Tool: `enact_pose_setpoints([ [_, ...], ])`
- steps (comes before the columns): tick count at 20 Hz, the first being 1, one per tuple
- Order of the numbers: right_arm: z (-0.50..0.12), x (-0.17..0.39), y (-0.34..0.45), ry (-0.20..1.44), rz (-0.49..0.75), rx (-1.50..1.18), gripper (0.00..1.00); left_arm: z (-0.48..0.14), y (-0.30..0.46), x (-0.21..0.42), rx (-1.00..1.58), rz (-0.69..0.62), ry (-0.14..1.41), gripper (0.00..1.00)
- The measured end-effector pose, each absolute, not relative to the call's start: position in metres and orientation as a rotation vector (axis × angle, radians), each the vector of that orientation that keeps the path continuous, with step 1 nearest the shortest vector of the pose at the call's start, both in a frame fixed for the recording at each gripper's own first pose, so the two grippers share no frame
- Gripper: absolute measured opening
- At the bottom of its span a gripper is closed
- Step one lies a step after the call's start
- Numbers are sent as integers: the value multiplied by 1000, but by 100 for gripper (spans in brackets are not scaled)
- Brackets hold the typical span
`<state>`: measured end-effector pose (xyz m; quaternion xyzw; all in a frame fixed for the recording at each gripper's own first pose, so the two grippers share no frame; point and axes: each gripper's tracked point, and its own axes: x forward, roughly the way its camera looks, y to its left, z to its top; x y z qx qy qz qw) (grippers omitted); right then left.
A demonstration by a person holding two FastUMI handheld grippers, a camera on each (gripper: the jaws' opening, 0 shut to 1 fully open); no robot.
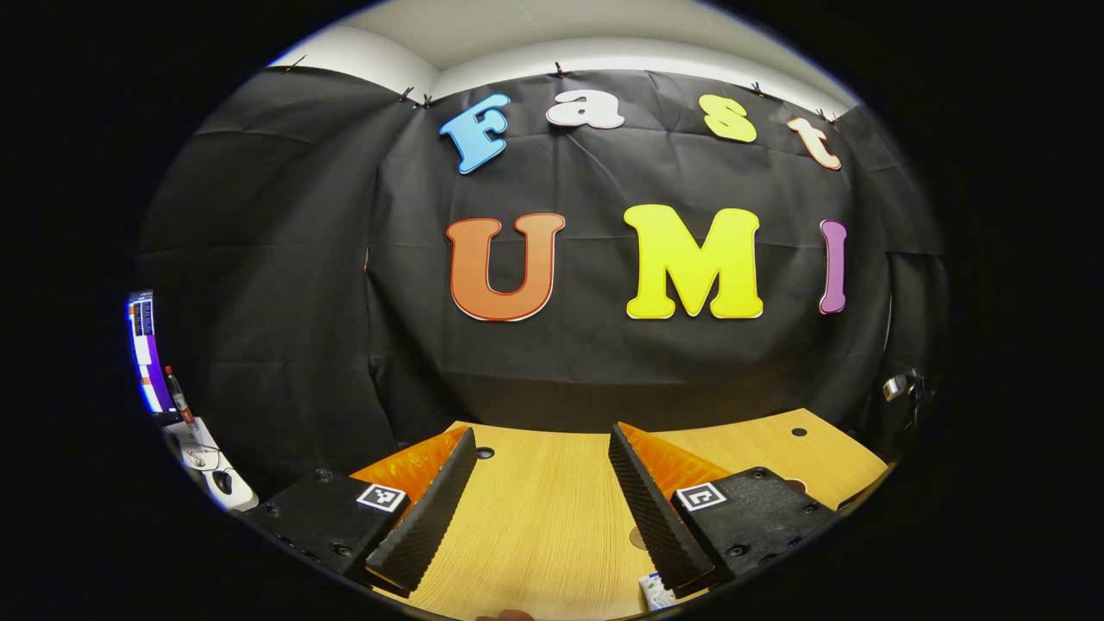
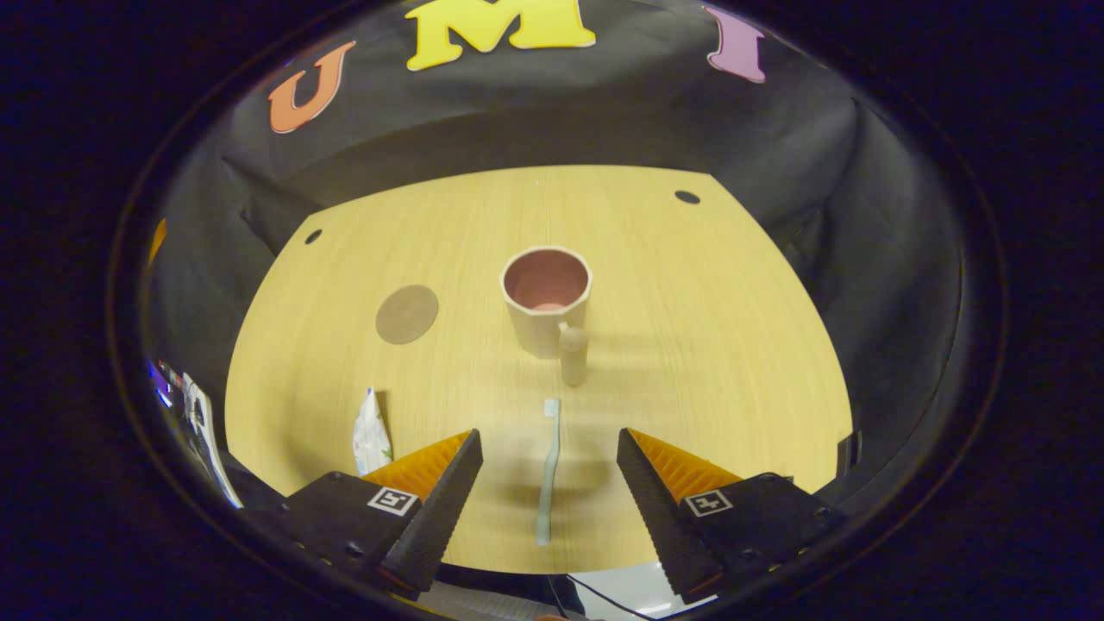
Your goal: Put the toothbrush and toothpaste on the desktop into the cup, then pick up the cup and place it on the coaster on the desktop.
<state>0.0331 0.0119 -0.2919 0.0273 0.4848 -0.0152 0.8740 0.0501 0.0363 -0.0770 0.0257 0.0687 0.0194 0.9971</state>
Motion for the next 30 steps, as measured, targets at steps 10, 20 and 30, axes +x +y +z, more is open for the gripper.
enact_pose_setpoints([
  [10,-368,24,2,1248,-84,48,90,-98,49,55,71,69,189,98],
  [20,-390,25,20,1342,-70,79,67,-113,59,58,70,94,235,98],
  [30,-389,29,26,1327,-67,121,10,-116,62,55,71,94,240,98],
])
